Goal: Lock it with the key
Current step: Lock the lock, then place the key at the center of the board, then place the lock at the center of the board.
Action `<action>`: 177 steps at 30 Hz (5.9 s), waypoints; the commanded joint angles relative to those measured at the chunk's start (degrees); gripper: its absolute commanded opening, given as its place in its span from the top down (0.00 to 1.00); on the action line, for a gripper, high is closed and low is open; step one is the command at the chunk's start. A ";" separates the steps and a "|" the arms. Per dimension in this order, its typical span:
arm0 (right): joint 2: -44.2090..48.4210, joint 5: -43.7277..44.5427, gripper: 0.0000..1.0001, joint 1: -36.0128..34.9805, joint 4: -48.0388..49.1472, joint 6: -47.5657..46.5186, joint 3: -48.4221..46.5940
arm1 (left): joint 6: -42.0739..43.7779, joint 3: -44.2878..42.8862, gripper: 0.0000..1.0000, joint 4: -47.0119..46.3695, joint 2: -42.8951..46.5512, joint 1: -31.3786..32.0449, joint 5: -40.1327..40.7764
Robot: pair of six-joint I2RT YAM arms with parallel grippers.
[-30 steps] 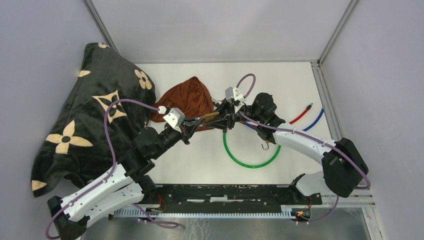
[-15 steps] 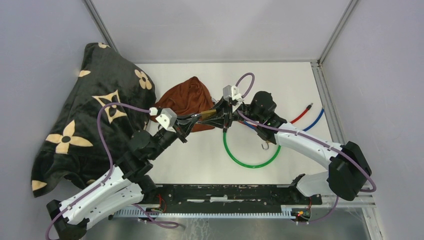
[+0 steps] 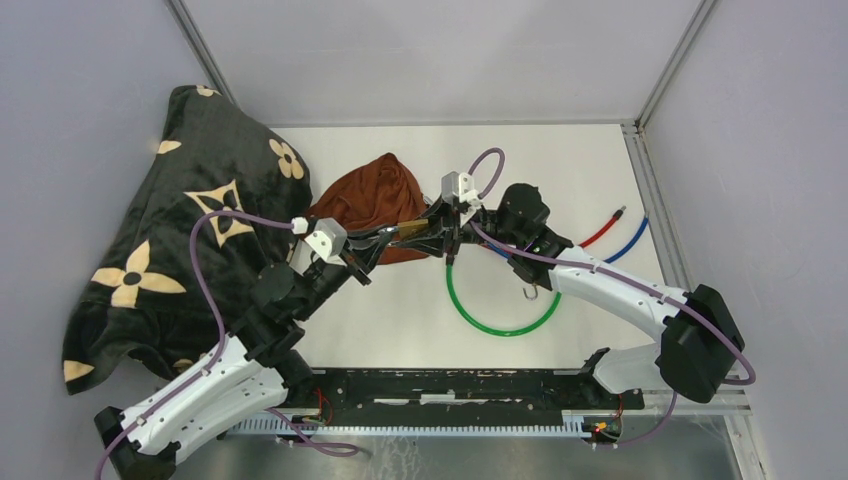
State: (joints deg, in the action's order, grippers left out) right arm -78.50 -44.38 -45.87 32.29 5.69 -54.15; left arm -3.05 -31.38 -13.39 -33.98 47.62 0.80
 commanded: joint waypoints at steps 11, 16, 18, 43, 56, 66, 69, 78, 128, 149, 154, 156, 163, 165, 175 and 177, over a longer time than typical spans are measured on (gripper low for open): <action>-1.84 4.50 1.00 -7.98 -1.35 -7.67 -2.04 | -11.87 4.52 0.98 -6.84 3.91 -3.81 -33.23; 0.20 5.88 1.00 -7.65 -3.72 -9.26 -0.77 | -11.98 5.89 0.98 -4.89 6.84 -6.44 -34.28; 1.10 7.18 1.00 -7.57 -4.61 -10.07 0.31 | -11.18 6.29 0.98 -3.40 7.70 -6.81 -35.39; 10.31 6.24 1.00 -6.16 -5.61 -11.05 8.18 | 5.12 -2.19 0.52 15.16 10.99 -7.09 -30.30; 11.53 3.83 1.00 -6.16 -6.34 -11.39 8.10 | 15.21 -0.74 0.47 21.65 9.59 -7.10 -30.28; 11.75 -0.72 1.00 -6.16 -6.84 -11.86 8.17 | 18.19 -0.68 0.43 19.67 7.17 -7.10 -28.03; 11.61 -1.33 1.00 -6.16 -6.80 -11.67 8.03 | 17.88 -0.18 0.47 18.20 6.42 -7.00 -29.06; 11.15 -1.59 1.00 -6.16 -7.03 -11.06 7.85 | 14.81 2.01 0.98 15.73 6.38 -6.92 -33.06; 12.62 4.69 0.90 -2.28 -42.95 -25.12 0.33 | 3.37 1.46 0.98 17.98 11.38 -8.95 -32.64; 22.68 17.19 1.00 2.08 -45.45 -27.24 7.58 | 22.76 -1.81 0.98 32.14 12.00 -9.35 -27.44; 21.93 20.46 1.00 2.18 -45.63 -24.46 7.30 | 31.80 1.23 0.98 33.05 9.71 -9.40 -13.97; 20.93 20.98 1.00 2.23 -44.82 -22.48 7.76 | 39.67 3.57 0.98 32.49 8.91 -9.36 -7.69; 16.56 17.87 1.00 1.50 -38.59 -17.27 10.47 | 59.71 14.78 0.98 22.33 3.46 -7.92 5.65; 15.52 17.35 1.00 1.10 -37.77 -16.34 10.64 | 60.87 15.75 0.98 22.71 3.63 -6.90 4.56; 3.94 13.32 1.00 -5.85 -31.80 -5.81 10.12 | 61.21 10.58 0.36 46.21 4.25 -5.46 -13.31; -0.30 12.28 1.00 -7.47 -30.89 -3.72 8.68 | 59.52 8.88 0.30 49.04 4.46 -5.54 -16.11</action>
State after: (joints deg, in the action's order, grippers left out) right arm -73.01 -29.12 -50.43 -3.44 -4.21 -43.27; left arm 56.62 -16.95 29.04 -30.59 41.98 -6.00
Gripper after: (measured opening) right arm 0.009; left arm 0.659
